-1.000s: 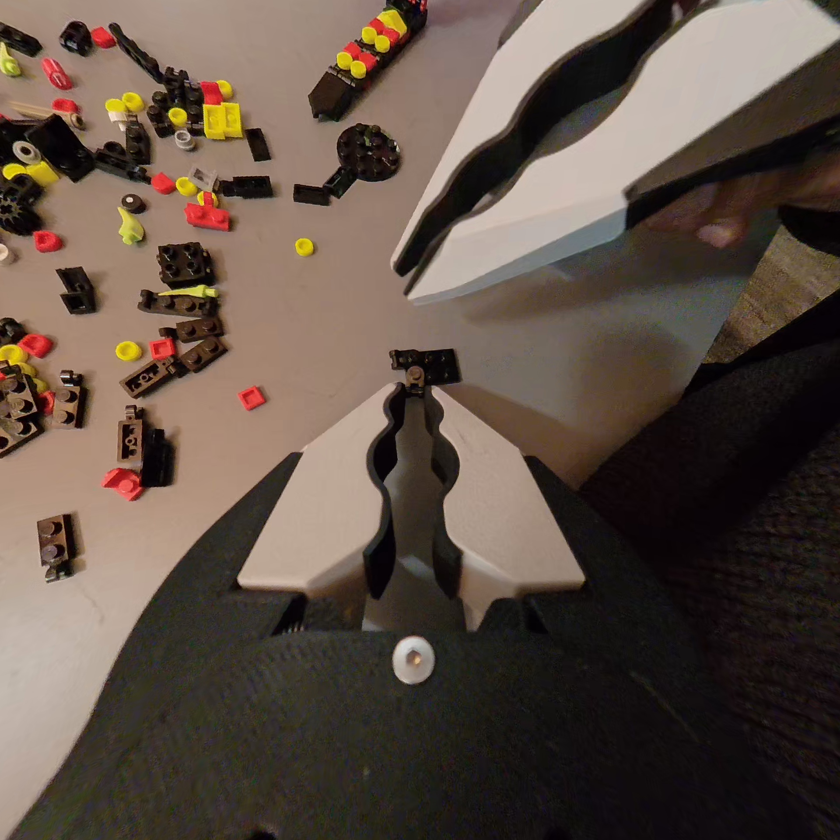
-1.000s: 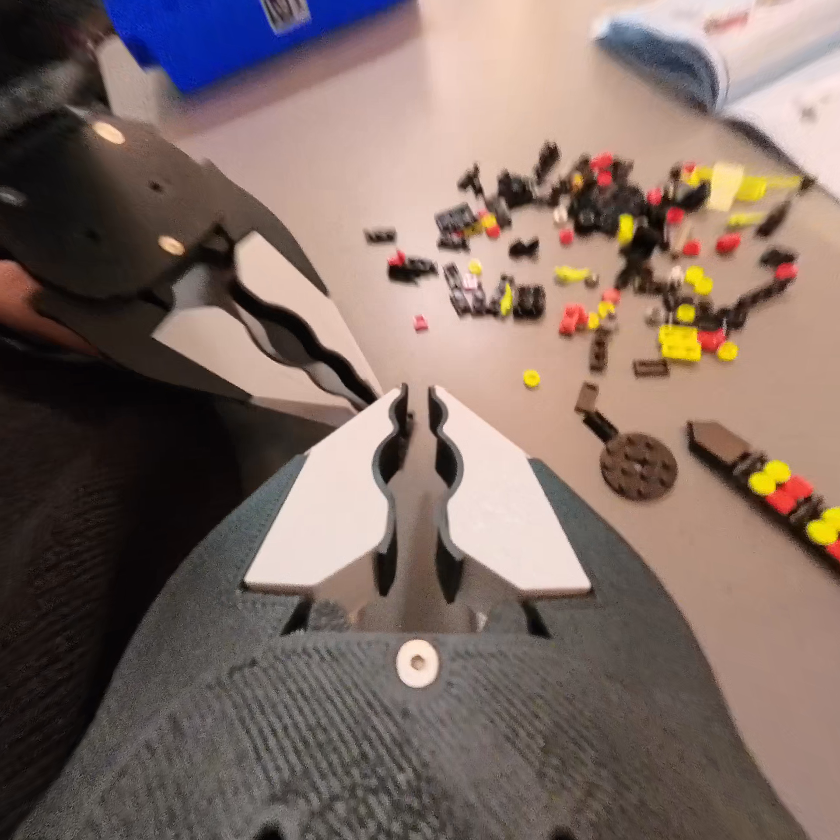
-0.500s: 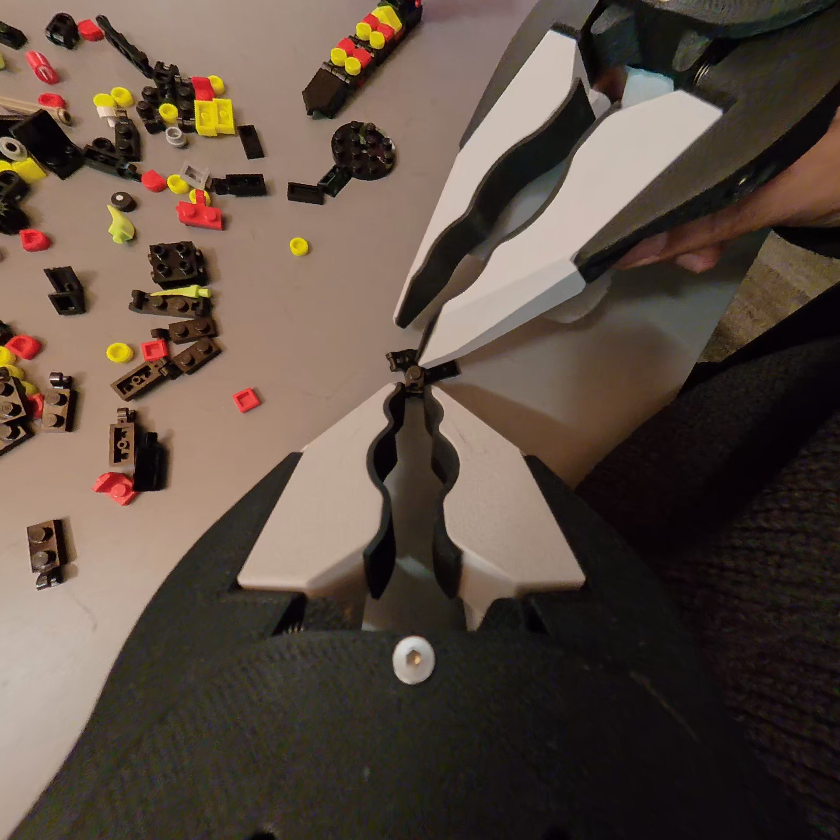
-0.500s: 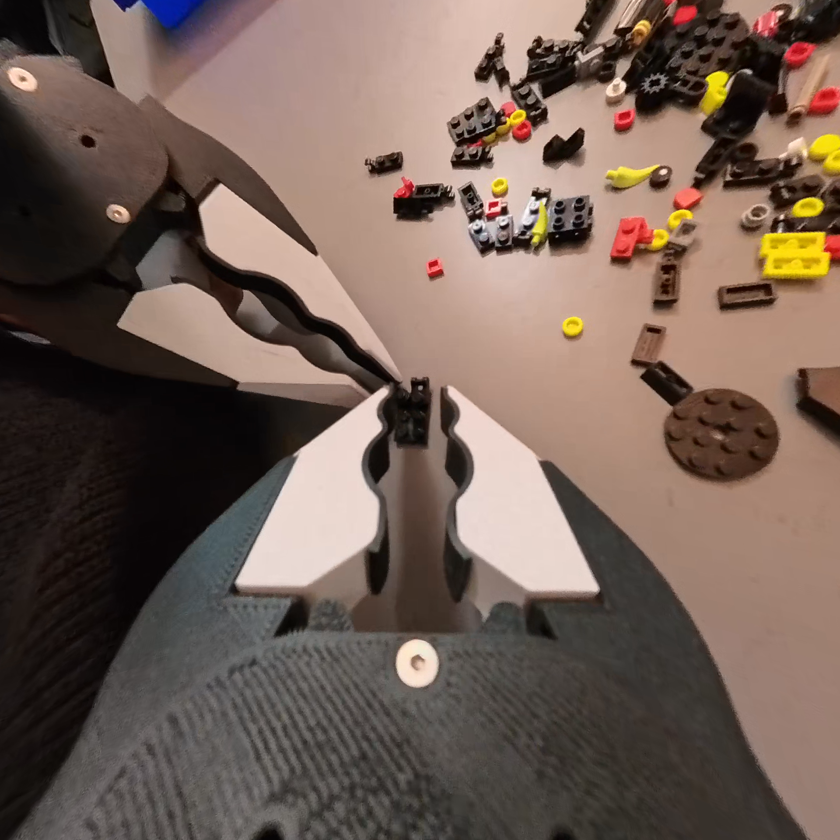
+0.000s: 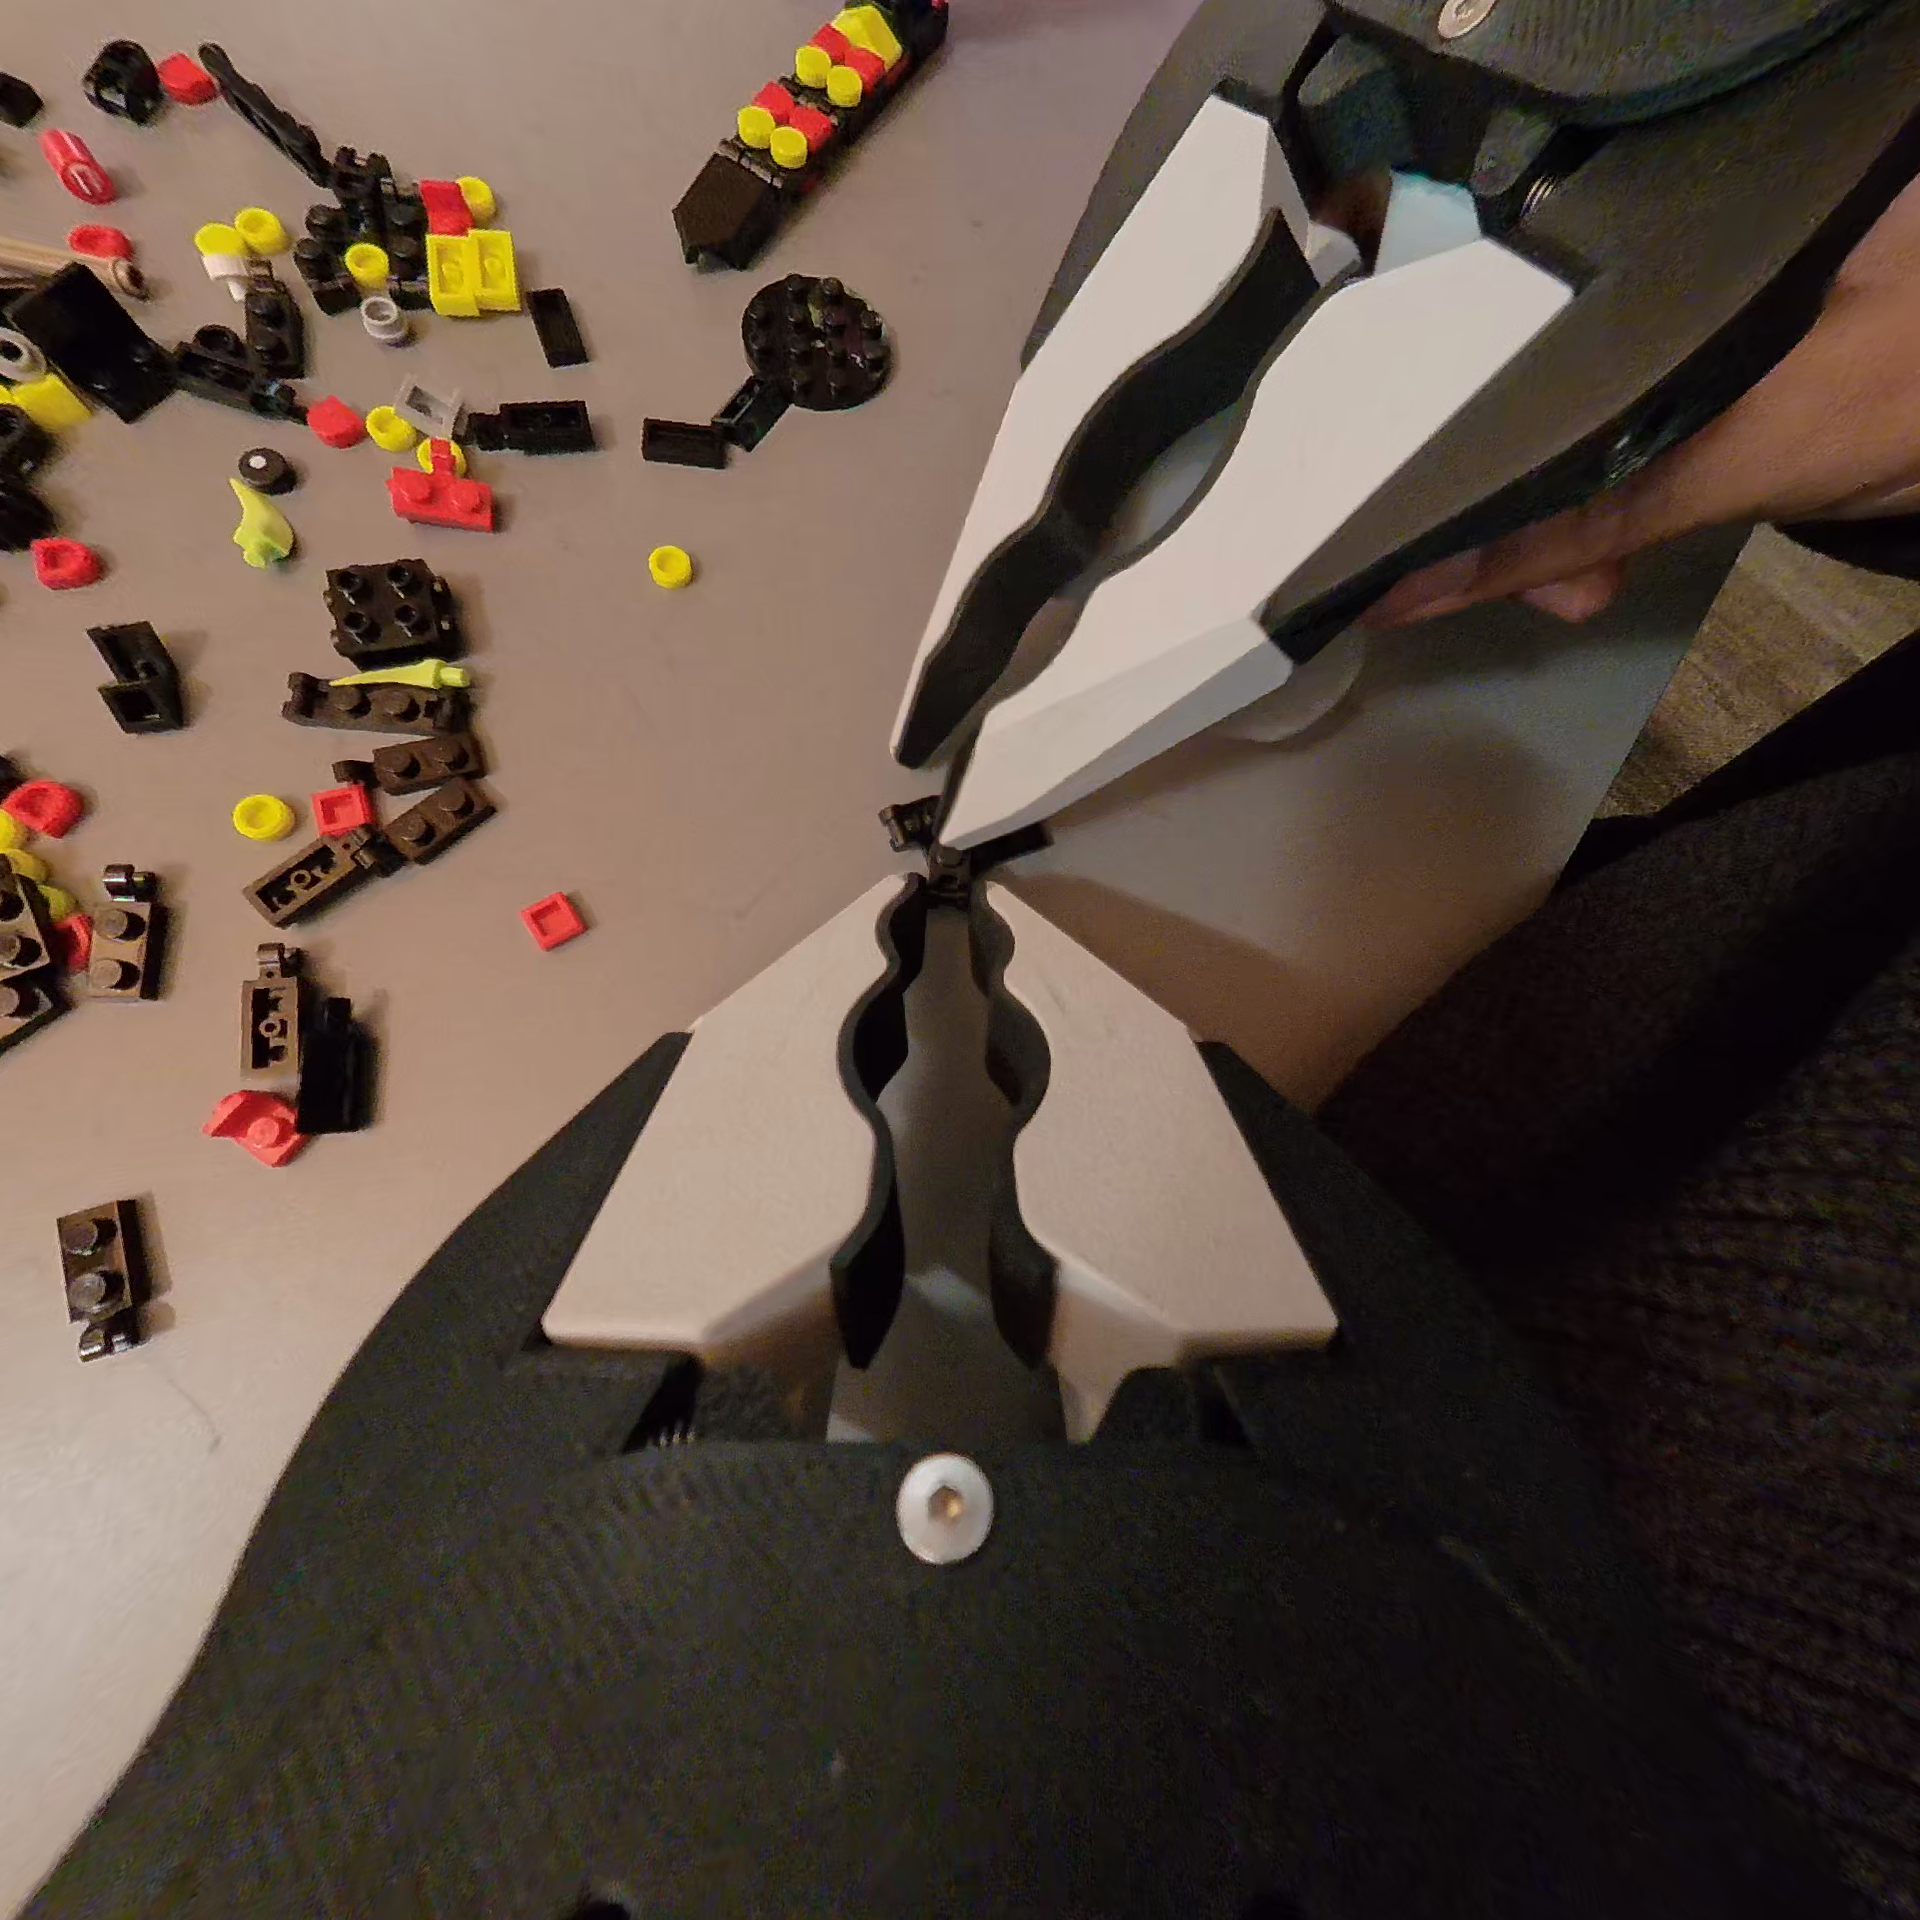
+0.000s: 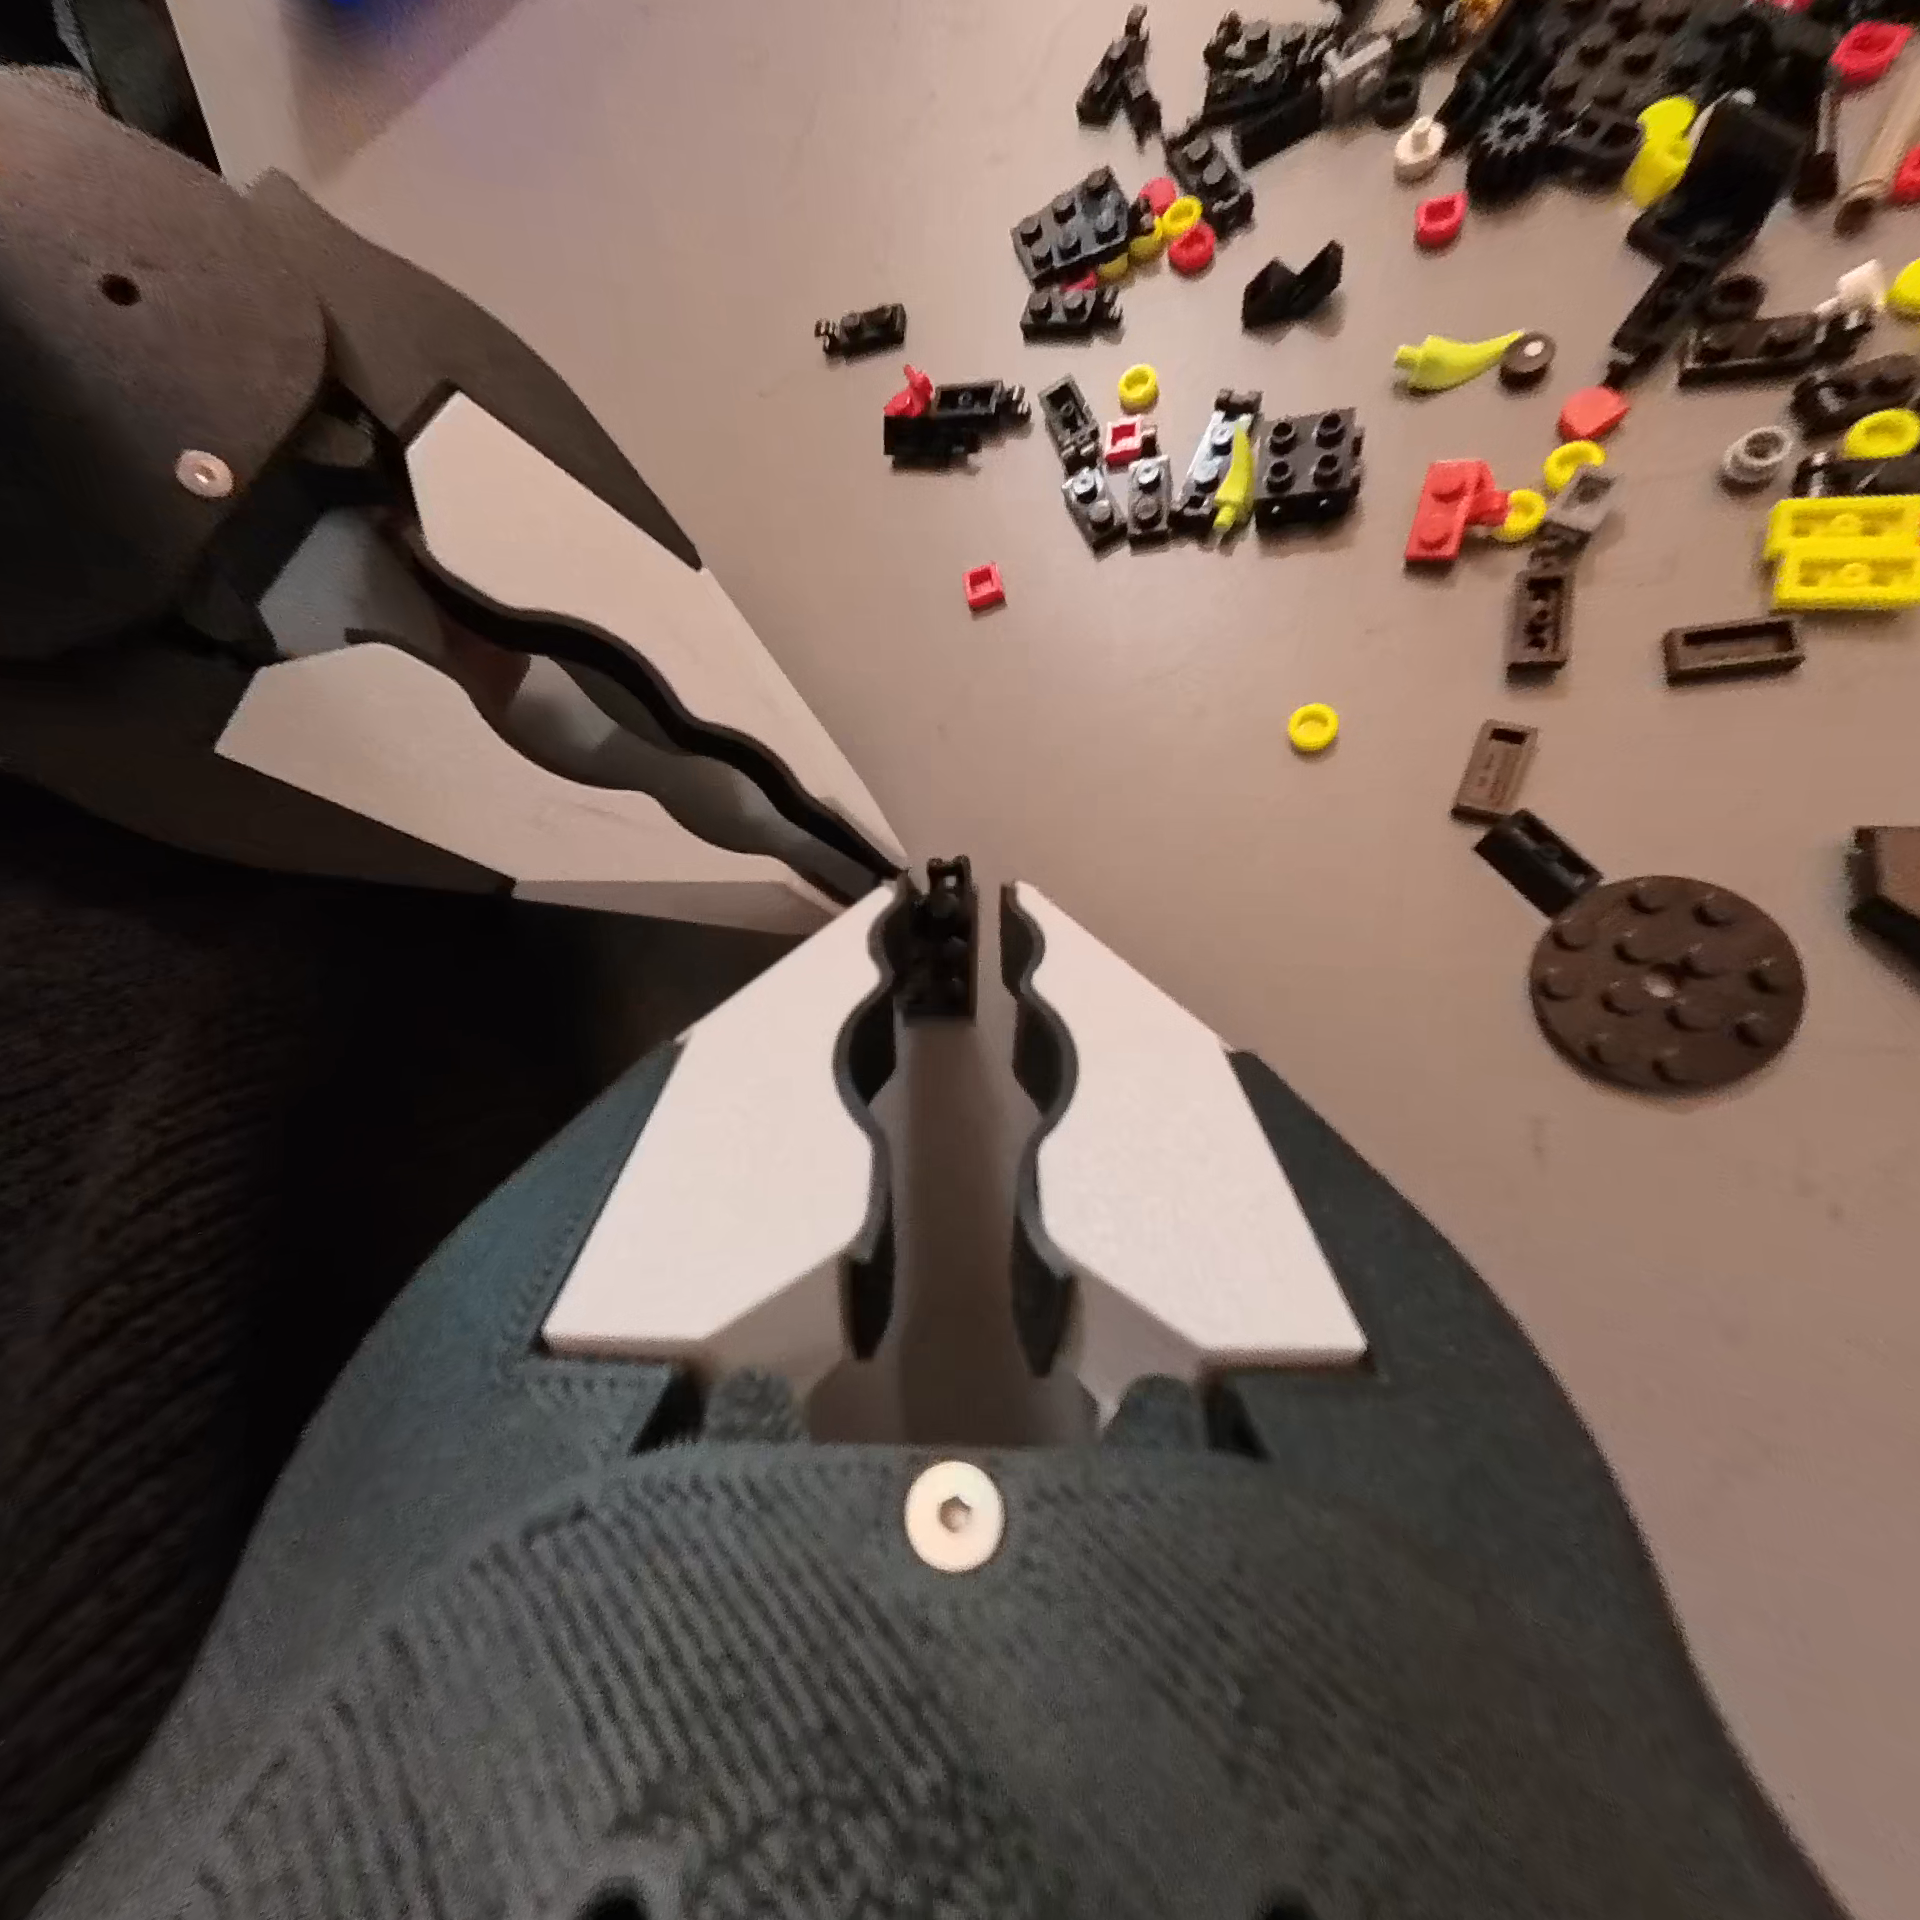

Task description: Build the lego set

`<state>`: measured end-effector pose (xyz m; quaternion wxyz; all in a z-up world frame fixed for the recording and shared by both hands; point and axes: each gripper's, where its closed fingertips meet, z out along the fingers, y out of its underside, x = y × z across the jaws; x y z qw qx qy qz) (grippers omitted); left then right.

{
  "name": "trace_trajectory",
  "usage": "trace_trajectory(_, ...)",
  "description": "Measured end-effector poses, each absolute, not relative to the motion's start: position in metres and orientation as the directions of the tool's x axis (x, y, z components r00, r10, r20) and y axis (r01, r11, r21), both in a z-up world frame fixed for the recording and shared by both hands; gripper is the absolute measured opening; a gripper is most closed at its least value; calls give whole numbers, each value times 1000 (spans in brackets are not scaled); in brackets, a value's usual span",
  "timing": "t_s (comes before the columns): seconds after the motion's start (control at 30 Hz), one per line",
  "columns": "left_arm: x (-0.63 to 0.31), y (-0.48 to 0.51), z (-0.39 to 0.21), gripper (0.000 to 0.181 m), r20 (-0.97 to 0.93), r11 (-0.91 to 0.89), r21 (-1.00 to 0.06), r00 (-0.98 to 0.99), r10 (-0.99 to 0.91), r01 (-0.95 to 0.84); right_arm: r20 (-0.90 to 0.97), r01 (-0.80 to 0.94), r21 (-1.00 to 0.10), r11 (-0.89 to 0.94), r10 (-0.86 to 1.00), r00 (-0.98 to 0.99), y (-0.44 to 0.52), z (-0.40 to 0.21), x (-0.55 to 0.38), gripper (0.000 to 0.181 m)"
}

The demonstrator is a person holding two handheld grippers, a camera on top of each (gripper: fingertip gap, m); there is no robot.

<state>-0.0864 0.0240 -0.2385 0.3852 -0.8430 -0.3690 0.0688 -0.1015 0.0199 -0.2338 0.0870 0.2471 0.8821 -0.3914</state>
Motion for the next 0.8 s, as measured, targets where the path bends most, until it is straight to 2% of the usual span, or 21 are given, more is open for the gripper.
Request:
trace_trajectory(0.2,-86,25,-238,5,165,-436,-700,722,672,565,-343,496,-645,581,361,-868,19,-235,-100,17)
trace_trajectory(0.4,-86,25,-238,4,168,-432,-702,721,672,566,-344,489,-646,586,348,-872,18,-235,-98,9)
trace_trajectory(0.8,-85,27,-239,4,164,-437,-701,724,670,564,-118,314,-684,659,324,-939,19,-236,-99,3)
